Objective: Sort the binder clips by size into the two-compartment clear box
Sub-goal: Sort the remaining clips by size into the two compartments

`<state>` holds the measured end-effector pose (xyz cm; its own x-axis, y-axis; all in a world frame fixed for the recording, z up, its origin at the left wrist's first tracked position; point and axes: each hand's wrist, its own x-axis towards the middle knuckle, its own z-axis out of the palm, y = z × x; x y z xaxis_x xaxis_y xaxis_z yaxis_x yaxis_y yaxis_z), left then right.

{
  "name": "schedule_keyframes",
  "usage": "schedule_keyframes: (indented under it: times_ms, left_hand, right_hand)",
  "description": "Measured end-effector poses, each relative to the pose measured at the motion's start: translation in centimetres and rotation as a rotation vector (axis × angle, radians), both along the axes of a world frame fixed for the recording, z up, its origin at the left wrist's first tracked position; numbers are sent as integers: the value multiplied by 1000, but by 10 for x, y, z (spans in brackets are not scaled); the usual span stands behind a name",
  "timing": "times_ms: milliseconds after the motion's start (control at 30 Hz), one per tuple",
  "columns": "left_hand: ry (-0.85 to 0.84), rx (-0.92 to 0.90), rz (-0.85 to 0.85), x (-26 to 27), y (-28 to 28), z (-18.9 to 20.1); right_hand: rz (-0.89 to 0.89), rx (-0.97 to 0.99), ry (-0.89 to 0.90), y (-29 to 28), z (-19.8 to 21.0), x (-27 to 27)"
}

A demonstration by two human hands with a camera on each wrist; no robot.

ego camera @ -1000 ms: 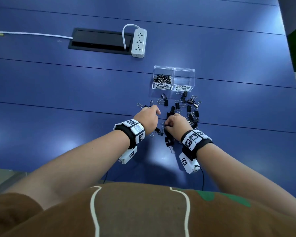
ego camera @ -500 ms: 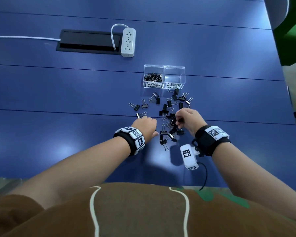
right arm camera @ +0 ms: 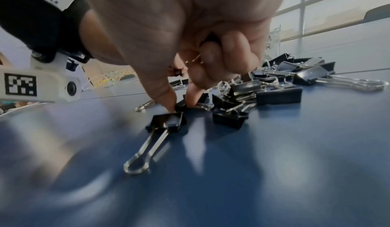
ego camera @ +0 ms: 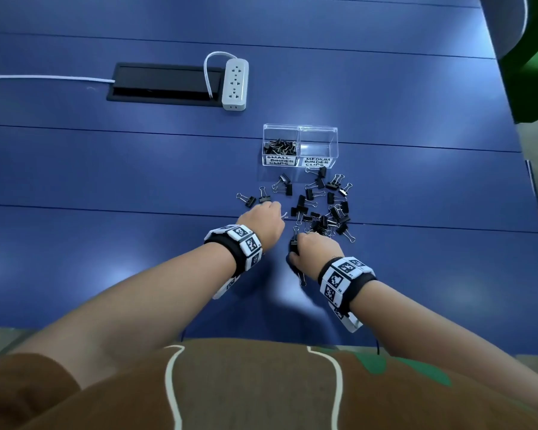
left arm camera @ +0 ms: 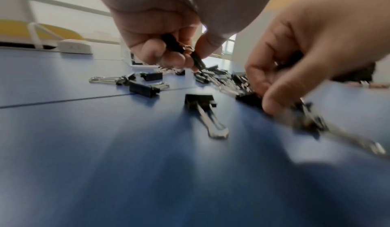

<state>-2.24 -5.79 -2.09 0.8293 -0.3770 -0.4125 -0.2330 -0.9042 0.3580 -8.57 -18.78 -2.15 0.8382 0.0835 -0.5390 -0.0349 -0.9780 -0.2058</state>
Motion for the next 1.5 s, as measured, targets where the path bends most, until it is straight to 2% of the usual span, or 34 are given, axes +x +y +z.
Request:
schedule_keyframes:
  times_ms: [100,233,367,567,667,800,867,967,1100,1200,1300,1400,1500]
  left_hand:
    - [4,-116,104,23,-1,11]
    - [-97,-216,156,66,-8,28]
    - [-161,-200,171,114,-18,36]
    - [-151,-133,123,148,-29,34]
    - [-170,-151,84,143,-27,33]
    - [-213,-210,114,113,-11,31]
    - [-172,-221,106,94,1,26]
    - [-24,-204,61,65,20,17]
    - [72,-174,53,35,37,1]
    - [86,-153,43,24,46,-8]
    - [82,-126,16,17,51,-14]
    - [9,-173,5,10,45,-14]
    - [4,-146,-68,4,26,-12]
  right_hand:
    - [-5,10,5,1,4,5]
    - [14,17,-5,-1,6,10]
    - [13,100,-12,-6,5,8]
    - [-181,331,-35,-24,10,12]
    - [-275,418,-108,-31,18,31]
    - [-357,464,-195,-33,36,88]
    - [-343,461,-247,-29,41,124]
    - [-251,391,-284,-18,43,168]
    - [-140,247,-221,-7,38,198]
    - [-130,242,-209,-6,31,197]
    - [-159,340,-286,-12,33,181]
    - [-200,419,-355,-23,37,150]
    - [-170,374,-252,-35,29,109]
